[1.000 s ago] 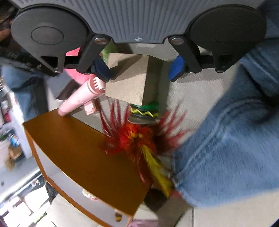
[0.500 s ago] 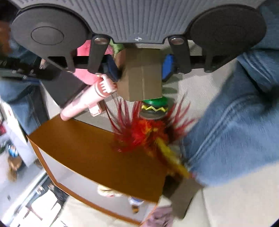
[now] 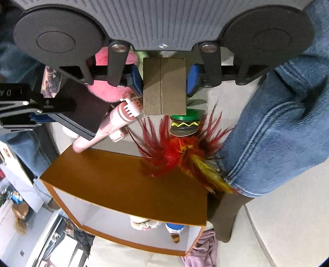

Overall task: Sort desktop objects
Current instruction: 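Lift the block and black case and carry both over the orange box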

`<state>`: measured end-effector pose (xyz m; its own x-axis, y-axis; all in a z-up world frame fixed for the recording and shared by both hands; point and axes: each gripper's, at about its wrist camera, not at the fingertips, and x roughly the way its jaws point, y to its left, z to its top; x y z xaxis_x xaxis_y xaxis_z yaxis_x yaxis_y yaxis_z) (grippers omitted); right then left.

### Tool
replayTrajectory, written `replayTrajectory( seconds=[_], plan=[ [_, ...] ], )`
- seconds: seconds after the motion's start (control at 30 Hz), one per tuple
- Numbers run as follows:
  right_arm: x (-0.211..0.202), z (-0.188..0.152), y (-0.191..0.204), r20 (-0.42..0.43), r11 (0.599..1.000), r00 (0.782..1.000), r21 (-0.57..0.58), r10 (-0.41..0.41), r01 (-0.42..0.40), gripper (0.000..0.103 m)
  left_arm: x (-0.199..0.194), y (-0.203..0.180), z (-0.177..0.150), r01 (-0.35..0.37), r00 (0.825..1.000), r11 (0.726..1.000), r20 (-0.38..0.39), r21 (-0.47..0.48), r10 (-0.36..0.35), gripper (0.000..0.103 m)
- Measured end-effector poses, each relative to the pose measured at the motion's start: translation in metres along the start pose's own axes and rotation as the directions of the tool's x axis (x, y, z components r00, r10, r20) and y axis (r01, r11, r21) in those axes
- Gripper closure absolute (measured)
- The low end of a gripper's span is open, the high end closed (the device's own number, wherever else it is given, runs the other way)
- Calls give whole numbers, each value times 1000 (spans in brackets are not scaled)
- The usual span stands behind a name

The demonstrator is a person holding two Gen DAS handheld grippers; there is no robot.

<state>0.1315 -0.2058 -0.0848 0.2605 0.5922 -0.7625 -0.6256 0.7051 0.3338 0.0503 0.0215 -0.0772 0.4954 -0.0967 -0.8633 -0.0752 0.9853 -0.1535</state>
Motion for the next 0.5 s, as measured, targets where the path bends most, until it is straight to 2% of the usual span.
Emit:
replayTrajectory(
  seconds=[0.27,0.4,0.5],
  plan=[
    [-49,8,3,126,999,991,10,-46,45,67,-44,-3,19,16,994,1000,110,15,-18,51],
    [-72,28,3,205,999,977,13,-53,51,67,-69,-12,42,64,982,997,175,53,-73,51],
    [-86,50,0,277,998,959,29,-63,57,67,-79,-22,69,114,970,990,204,82,-129,51]
  ],
)
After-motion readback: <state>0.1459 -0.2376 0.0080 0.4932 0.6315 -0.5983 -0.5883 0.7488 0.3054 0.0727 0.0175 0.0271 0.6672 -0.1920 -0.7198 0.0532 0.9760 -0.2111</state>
